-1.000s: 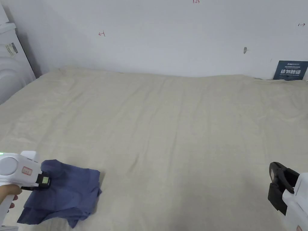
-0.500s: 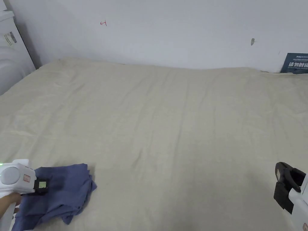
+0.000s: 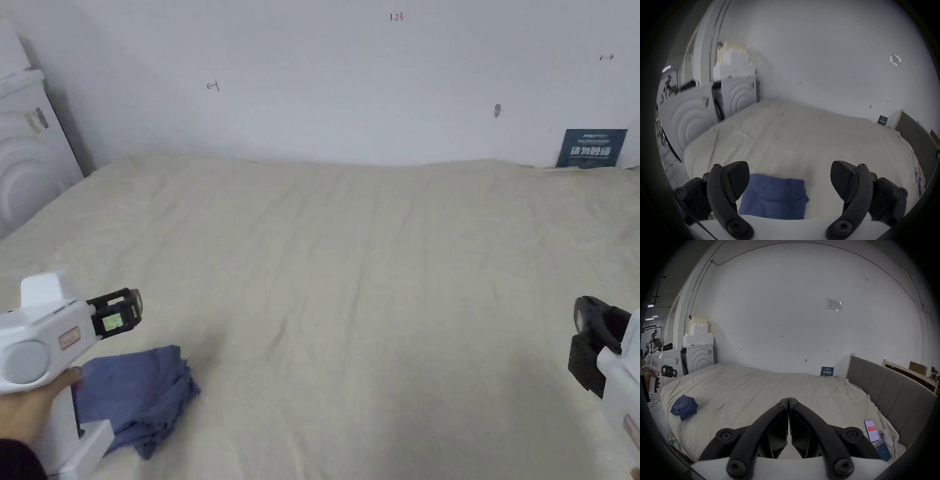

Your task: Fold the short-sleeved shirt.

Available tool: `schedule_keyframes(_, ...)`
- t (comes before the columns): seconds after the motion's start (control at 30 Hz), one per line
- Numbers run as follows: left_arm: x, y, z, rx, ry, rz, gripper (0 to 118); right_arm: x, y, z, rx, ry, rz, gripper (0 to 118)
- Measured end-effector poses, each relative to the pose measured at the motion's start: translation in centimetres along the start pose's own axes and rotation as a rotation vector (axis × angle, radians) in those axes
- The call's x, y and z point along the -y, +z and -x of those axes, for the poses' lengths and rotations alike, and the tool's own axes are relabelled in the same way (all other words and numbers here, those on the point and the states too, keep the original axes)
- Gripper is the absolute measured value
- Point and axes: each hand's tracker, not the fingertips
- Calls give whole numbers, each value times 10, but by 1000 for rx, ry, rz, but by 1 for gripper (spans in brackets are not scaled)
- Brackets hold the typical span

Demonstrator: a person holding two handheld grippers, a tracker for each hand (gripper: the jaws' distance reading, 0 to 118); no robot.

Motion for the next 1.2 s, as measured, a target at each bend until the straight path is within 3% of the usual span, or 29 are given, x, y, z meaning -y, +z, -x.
schedule_keyframes(0.27, -13, 82, -83, 18, -65, -324, 103, -24, 27, -17, 40, 42, -95, 0)
schedule_keyframes(0.57, 9, 131, -161, 33, -86, -529, 100, -26, 44, -35, 47, 10, -141, 0)
schedule_keyframes(0.7, 23, 143, -187, 84, -91, -555, 72, -25, 48, -41, 54, -9, -150, 0)
schedule_keyframes(0.8, 30, 146, -201, 148, -88, -552, 36, -22, 50, -44, 59, -16, -160, 0)
schedule_keyframes(0.83, 33, 145, -205, 161, -87, -553, 19, -22, 51, -44, 60, -17, -159, 0)
schedule_keyframes(0.9, 35, 145, -210, 184, -76, -549, 5, -20, 52, -46, 64, -23, -159, 0)
schedule_keyframes(0.93, 36, 145, -211, 210, -56, -541, 0, -19, 52, -47, 67, -27, -160, 0)
schedule_keyframes(1.2, 43, 142, -222, 253, -84, -505, 0, -15, 55, -51, 75, -40, -160, 0)
